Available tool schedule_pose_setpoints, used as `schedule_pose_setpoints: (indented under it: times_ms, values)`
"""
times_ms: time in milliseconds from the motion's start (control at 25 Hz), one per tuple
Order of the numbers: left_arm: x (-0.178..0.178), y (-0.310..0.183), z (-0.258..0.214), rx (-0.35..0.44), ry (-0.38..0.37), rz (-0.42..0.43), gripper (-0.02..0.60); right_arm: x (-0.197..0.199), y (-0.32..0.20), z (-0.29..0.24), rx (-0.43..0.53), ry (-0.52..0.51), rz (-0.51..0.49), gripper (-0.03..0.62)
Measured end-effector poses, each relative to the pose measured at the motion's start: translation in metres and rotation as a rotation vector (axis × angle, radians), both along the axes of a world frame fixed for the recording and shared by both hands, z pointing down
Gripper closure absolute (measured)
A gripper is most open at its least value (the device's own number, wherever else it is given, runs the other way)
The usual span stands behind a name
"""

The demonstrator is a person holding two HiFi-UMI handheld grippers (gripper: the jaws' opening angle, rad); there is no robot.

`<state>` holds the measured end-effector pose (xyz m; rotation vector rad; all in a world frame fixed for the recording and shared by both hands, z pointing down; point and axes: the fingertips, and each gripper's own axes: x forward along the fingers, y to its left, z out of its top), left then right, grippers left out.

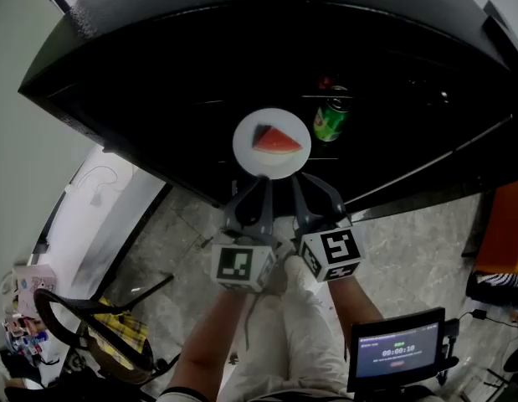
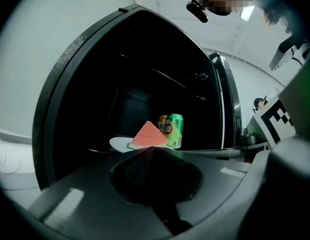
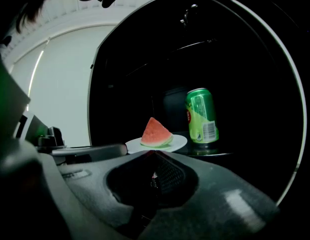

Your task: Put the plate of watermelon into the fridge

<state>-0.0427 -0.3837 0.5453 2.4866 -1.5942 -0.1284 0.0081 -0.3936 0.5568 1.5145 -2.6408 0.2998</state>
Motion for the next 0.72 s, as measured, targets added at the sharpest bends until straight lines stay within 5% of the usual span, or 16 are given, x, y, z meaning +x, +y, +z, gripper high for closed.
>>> schedule_pose_setpoints:
  times_ms: [720]
  values:
    - [-0.01, -0.046, 0.004, -0.022, 0.035, -0.086, 0.58, -0.016, -0.035, 0.003, 0.018, 0.012, -0.008, 0.595]
